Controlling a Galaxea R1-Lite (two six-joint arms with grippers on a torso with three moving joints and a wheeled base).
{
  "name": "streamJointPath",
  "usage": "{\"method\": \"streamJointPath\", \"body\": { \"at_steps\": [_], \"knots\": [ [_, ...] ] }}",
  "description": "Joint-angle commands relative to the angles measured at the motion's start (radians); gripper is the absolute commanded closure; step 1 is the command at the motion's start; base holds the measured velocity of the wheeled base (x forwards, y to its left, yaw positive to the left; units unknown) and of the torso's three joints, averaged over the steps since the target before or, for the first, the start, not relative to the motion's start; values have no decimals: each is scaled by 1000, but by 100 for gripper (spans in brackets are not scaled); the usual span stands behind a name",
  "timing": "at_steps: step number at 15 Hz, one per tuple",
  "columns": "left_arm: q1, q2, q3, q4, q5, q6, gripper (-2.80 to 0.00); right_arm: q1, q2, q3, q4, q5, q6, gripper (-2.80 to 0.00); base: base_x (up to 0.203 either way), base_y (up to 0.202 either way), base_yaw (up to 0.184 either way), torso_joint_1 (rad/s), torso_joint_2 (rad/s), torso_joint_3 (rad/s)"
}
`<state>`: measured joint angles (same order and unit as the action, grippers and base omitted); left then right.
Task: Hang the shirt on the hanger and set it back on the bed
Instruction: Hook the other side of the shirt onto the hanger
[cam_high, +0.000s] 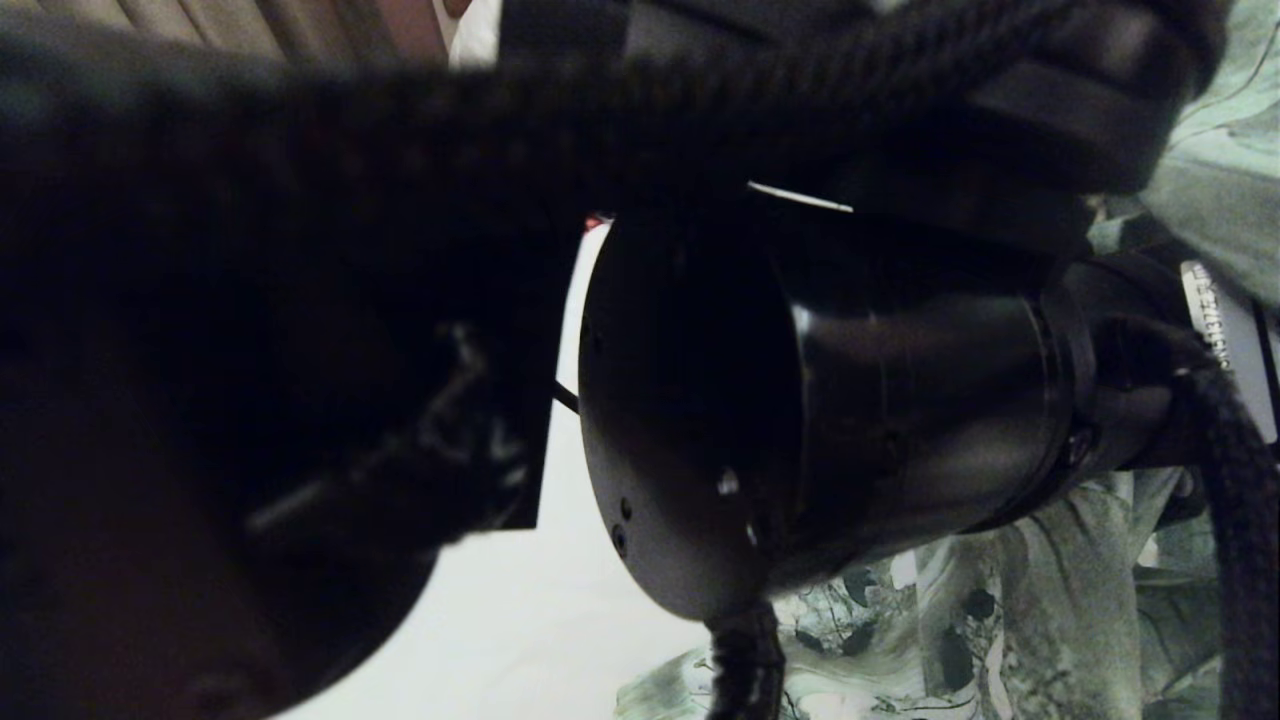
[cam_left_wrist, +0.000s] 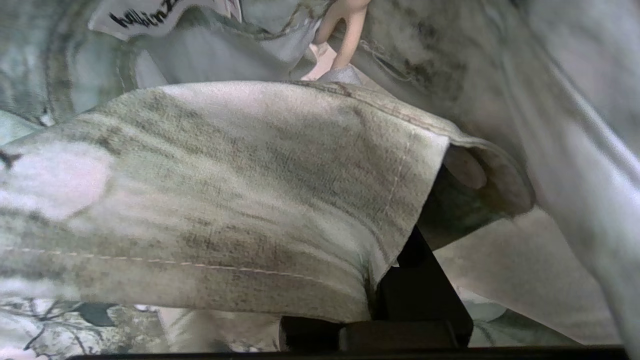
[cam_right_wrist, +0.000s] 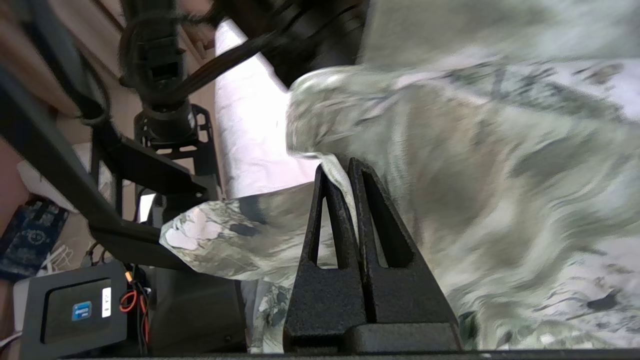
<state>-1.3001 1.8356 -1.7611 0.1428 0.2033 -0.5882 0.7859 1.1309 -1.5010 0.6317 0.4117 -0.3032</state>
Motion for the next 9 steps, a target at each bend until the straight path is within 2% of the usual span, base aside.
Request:
{"method": "streamJointPath", "body": {
  "at_steps": [1,3,5,6,9],
  "knots": [
    [3,-22,76,-87,0,16,0,-16,2,1,0,5,-2,0,0,0,0,0,0,0],
    [8,-27,122,-149,-3,24,0,-18,6,8,0,4,-1,0,0,0,0,0,0,0],
    [8,-29,127,-165,-7,25,0,-19,6,21,-6,4,-1,0,0,0,0,0,0,0],
    [8,-30,127,-182,-7,25,0,-17,7,19,-6,4,5,-280,0,0,0,0,0,0],
    [7,-31,147,-231,-7,46,0,-17,3,15,-31,7,85,-280,0,0,0,0,0,0]
  ]
}}
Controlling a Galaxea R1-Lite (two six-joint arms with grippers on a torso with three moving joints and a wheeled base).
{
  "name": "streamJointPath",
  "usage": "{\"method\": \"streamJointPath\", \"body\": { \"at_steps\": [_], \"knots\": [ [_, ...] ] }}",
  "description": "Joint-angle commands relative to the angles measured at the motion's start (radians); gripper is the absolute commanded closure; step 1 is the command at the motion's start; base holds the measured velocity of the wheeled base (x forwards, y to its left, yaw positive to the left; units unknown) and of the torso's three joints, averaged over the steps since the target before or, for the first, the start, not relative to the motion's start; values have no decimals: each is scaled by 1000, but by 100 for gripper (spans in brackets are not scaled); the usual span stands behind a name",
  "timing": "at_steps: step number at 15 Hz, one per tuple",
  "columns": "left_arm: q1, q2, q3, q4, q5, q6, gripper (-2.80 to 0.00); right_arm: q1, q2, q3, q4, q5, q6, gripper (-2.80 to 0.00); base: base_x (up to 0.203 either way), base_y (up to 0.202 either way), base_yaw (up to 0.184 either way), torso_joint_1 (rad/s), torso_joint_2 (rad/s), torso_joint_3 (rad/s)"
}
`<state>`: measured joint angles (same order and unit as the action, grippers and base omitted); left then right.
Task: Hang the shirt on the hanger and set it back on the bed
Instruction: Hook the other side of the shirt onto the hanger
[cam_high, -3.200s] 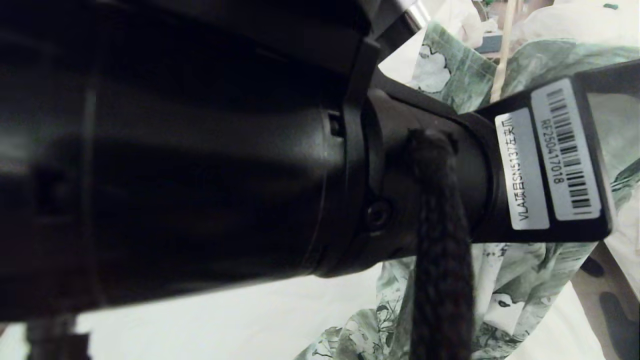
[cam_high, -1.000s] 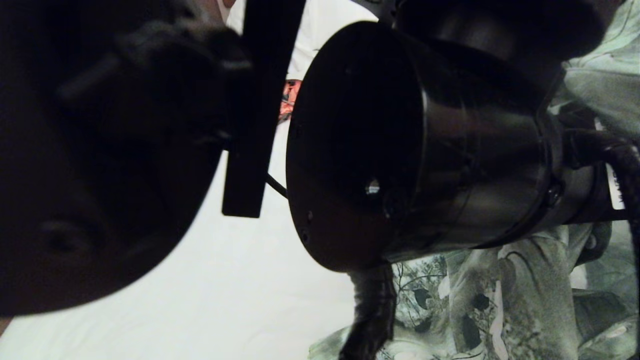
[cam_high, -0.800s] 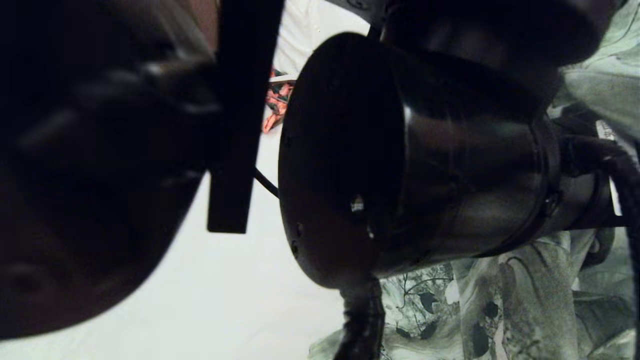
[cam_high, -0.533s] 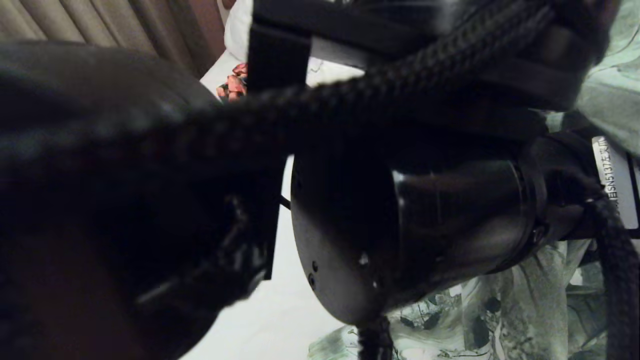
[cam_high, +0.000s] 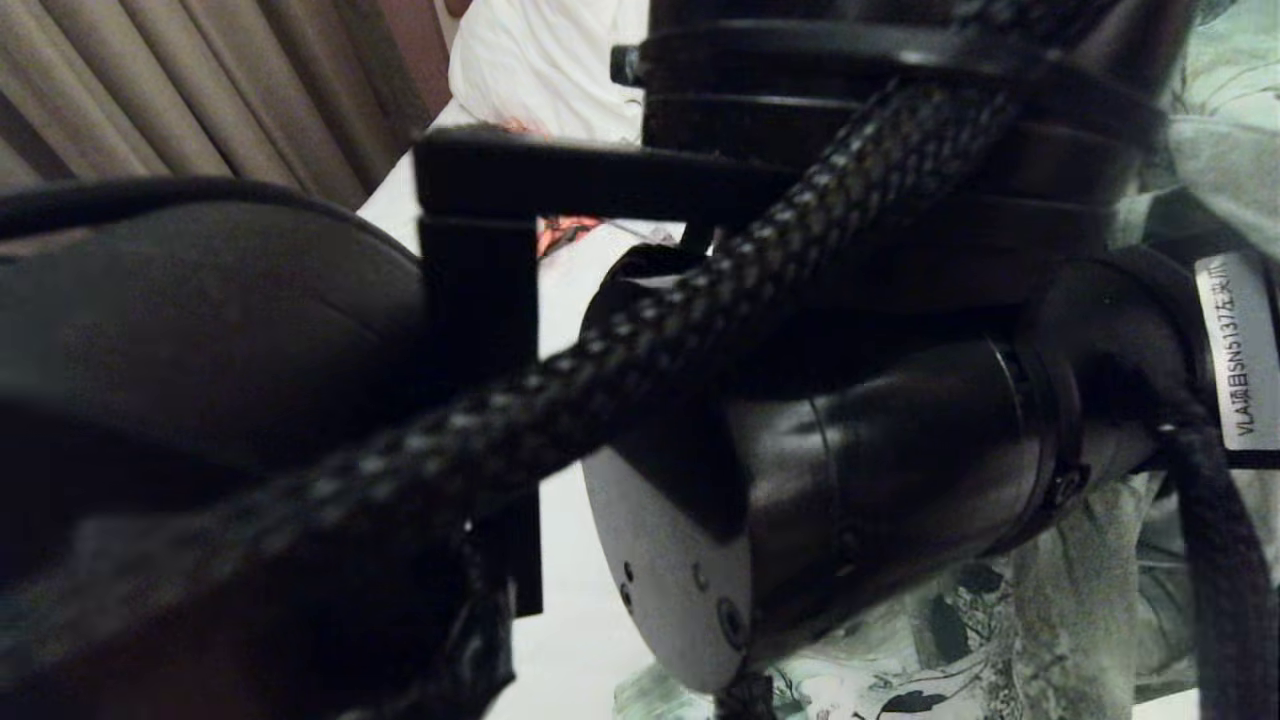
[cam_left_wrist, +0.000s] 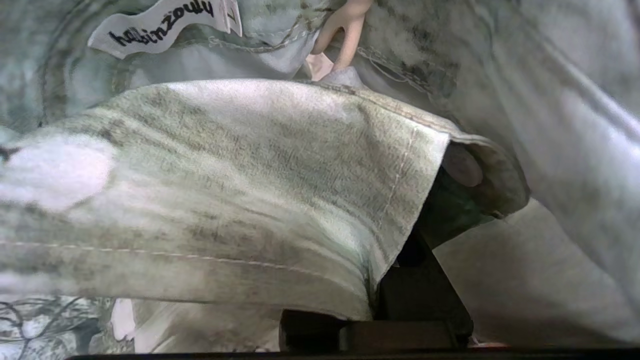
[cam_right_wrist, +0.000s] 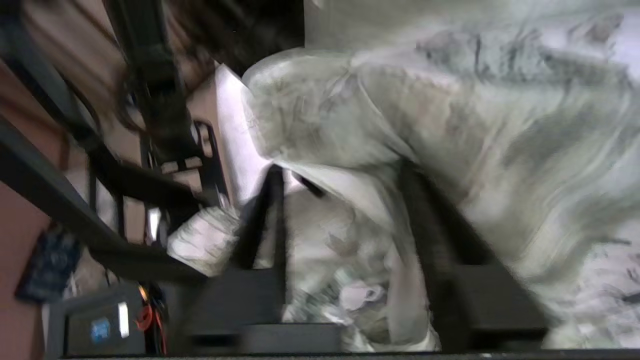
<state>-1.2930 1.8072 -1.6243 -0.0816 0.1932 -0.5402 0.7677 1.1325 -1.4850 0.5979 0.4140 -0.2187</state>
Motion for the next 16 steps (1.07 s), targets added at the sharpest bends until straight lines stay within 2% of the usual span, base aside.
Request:
{"method": "streamJointPath", "body": {
  "at_steps": [1,5,9,11,12,16],
  "knots": [
    [1,-6,27,-37,3,0,0,1,-3,-1,-6,3,10,-280,0,0,0,0,0,0],
    [9,-17,47,-67,3,5,0,1,-39,-8,-6,-4,78,-280,0,0,0,0,0,0],
    [27,-25,58,-68,3,6,0,-27,-80,-51,-4,-7,267,-280,0,0,0,0,0,0],
    [26,-29,58,-69,3,5,0,-73,-57,-87,-6,-8,303,-280,0,0,0,0,0,0],
    [26,-29,58,-69,2,5,0,-91,-42,-96,-7,-7,308,0,0,0,0,0,0,0],
    [26,-45,66,-76,3,5,0,-120,-16,-115,-13,-8,349,0,0,0,0,0,0,0]
  ]
}}
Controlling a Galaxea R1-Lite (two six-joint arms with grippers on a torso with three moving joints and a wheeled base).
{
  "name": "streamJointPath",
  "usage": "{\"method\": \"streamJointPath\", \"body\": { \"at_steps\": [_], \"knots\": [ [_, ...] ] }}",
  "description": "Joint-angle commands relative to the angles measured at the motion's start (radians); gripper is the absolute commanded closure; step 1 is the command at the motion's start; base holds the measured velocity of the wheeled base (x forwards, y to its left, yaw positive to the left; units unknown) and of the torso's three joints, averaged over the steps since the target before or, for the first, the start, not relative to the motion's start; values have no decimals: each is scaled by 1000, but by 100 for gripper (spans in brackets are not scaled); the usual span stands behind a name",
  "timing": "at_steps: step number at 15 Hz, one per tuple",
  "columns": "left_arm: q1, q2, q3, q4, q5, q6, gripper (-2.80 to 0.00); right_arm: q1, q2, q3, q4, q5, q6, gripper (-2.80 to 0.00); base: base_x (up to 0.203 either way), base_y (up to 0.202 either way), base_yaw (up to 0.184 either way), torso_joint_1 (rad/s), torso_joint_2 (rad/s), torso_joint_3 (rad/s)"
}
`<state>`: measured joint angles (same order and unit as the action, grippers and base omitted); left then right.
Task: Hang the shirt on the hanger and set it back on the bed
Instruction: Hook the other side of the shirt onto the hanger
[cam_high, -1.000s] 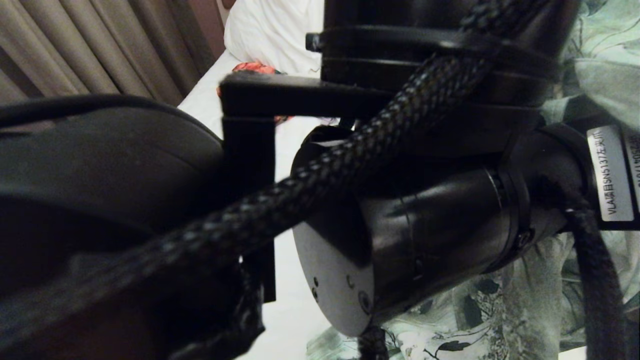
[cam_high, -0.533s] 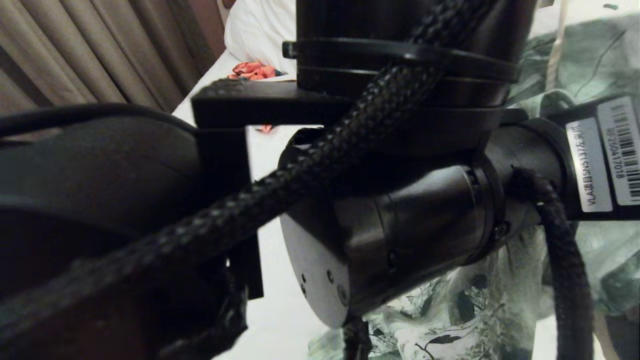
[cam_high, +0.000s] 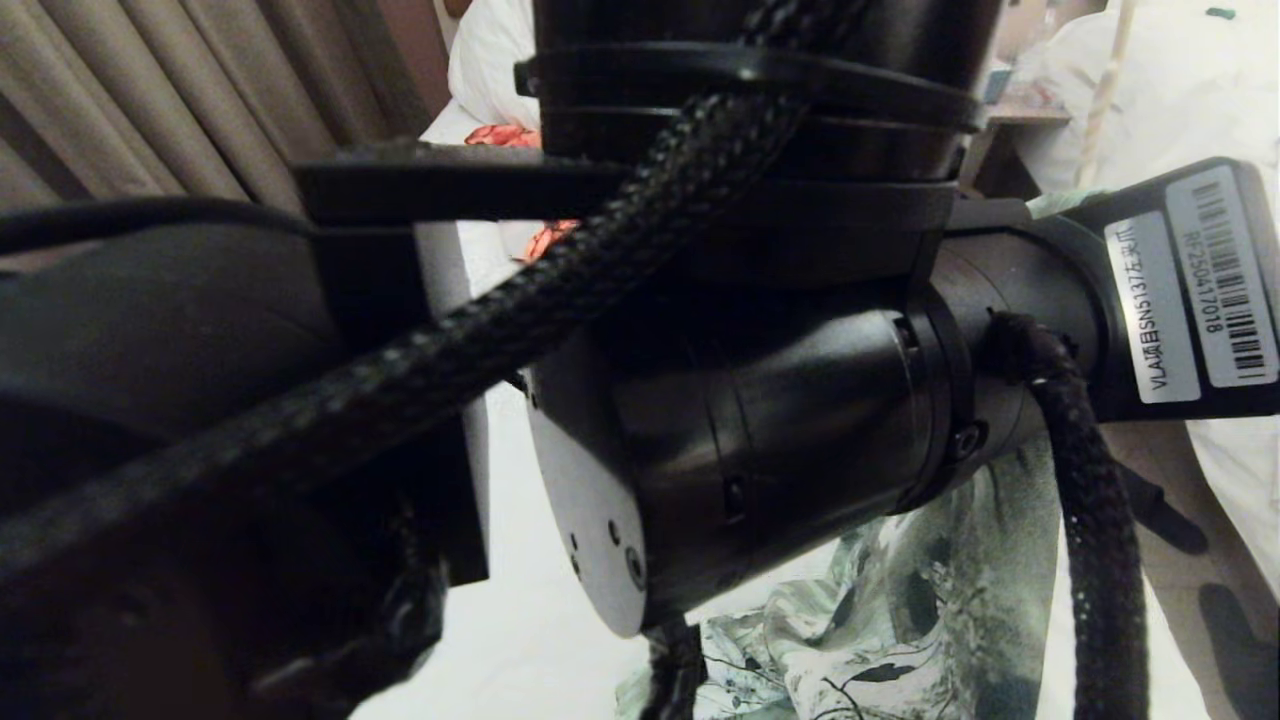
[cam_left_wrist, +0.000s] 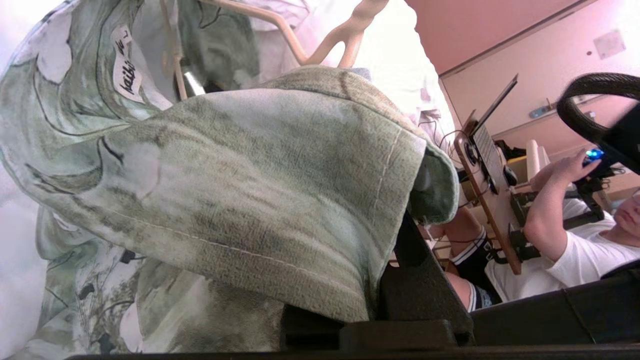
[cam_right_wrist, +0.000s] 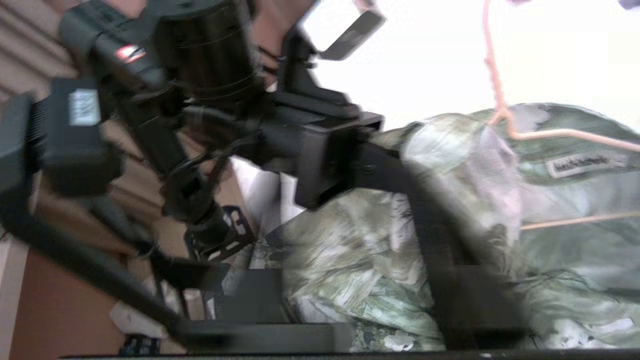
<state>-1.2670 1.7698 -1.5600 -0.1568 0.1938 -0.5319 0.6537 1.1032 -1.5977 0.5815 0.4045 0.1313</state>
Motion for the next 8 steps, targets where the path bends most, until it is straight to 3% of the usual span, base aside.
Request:
{"method": "streamJointPath", "body": {
  "at_steps": [1,5,8],
  "knots": [
    [0,-7,1,-1,3,-2,0,-21,20,-2,2,2,6,0,0,0,0,0,0,0],
    [-2,-21,20,-2,2,-3,0,-145,109,-13,9,1,7,0,0,0,0,0,0,0],
    [-2,-29,46,-30,2,-3,0,-187,185,-27,11,1,2,0,0,0,0,0,0,0]
  ]
}}
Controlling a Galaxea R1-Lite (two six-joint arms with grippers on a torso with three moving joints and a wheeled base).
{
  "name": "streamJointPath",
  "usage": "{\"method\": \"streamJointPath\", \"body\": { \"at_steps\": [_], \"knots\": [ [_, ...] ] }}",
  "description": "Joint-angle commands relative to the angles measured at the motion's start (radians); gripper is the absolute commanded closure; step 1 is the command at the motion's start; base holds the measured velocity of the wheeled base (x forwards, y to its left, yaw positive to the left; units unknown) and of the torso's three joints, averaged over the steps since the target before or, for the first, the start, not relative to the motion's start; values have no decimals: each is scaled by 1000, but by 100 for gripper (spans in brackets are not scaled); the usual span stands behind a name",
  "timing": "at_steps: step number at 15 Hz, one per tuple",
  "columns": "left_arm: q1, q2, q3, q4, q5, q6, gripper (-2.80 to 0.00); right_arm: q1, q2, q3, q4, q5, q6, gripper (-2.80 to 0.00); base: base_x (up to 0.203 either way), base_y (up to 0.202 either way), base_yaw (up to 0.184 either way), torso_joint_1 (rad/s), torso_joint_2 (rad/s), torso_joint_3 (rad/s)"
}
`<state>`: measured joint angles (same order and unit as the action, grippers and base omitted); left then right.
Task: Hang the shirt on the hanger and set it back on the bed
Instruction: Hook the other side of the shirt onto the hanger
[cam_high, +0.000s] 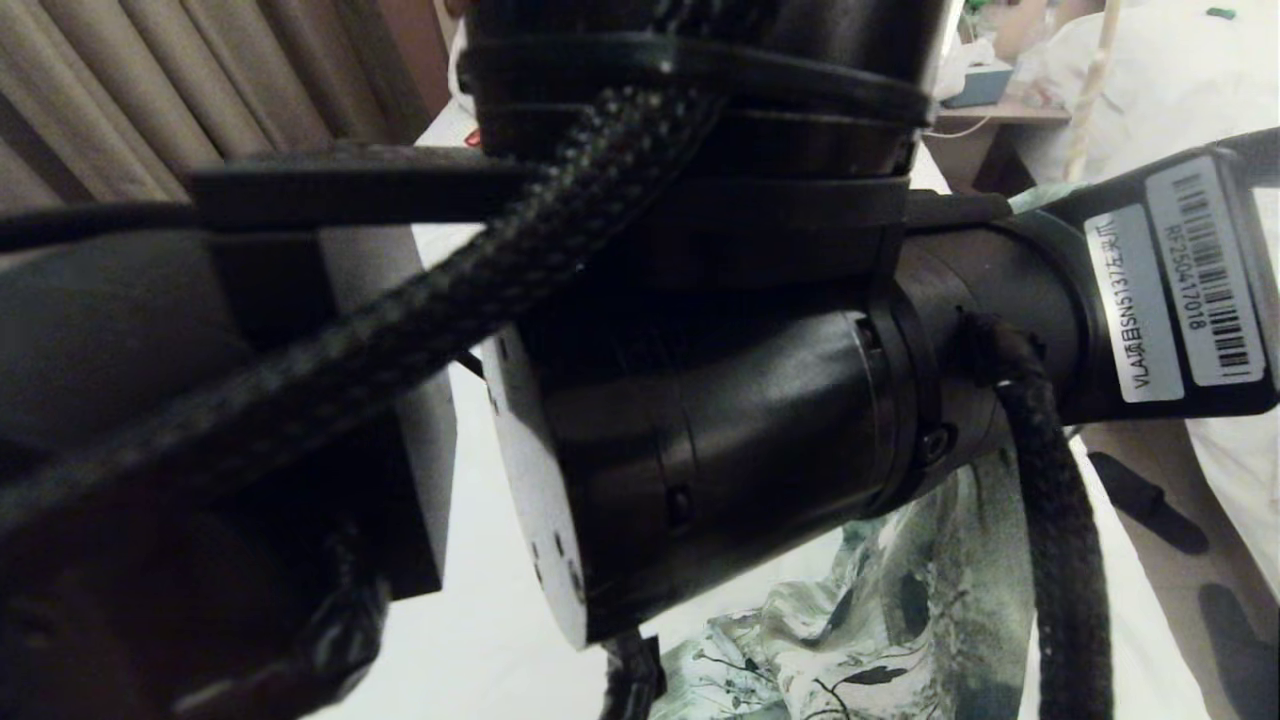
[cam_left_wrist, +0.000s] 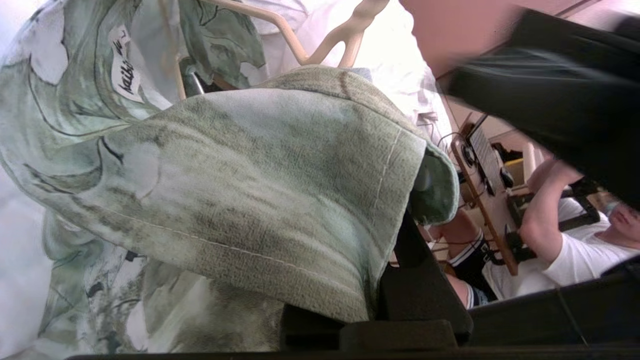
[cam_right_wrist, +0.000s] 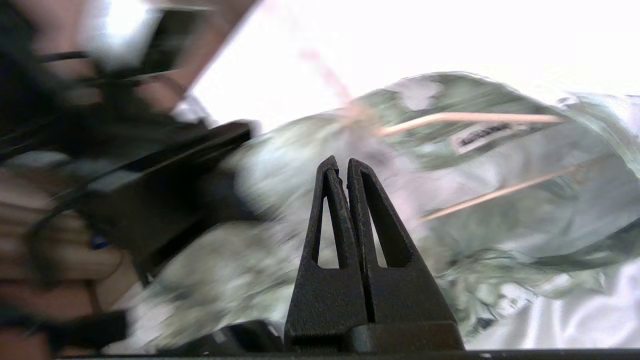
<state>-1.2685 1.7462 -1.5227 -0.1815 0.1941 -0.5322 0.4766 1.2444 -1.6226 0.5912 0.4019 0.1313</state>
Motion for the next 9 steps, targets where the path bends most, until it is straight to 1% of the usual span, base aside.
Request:
{"method": "streamJointPath", "body": {
  "at_steps": [1,3,5,6,7,8,9],
  "knots": [
    [0,-7,9,-10,2,-2,0,-16,75,-11,10,0,-4,0,0,0,0,0,0,0],
    [0,-13,9,-12,2,-2,0,-21,118,-31,54,-23,-16,0,0,0,0,0,0,0],
    [1,-13,10,-10,4,-2,0,-50,119,-24,55,31,-16,0,0,0,0,0,0,0],
    [1,-13,11,-11,4,-2,0,-88,122,-24,54,74,-18,0,0,0,0,0,0,0],
    [1,-13,12,-10,5,-2,0,-127,133,-27,58,95,-35,0,0,0,0,0,0,0],
    [3,-13,12,-10,5,-2,0,-154,136,-31,75,94,-60,0,0,0,0,0,0,0],
    [8,-13,12,-10,5,-2,0,-166,131,-40,105,69,-68,0,0,0,0,0,0,0]
  ]
}}
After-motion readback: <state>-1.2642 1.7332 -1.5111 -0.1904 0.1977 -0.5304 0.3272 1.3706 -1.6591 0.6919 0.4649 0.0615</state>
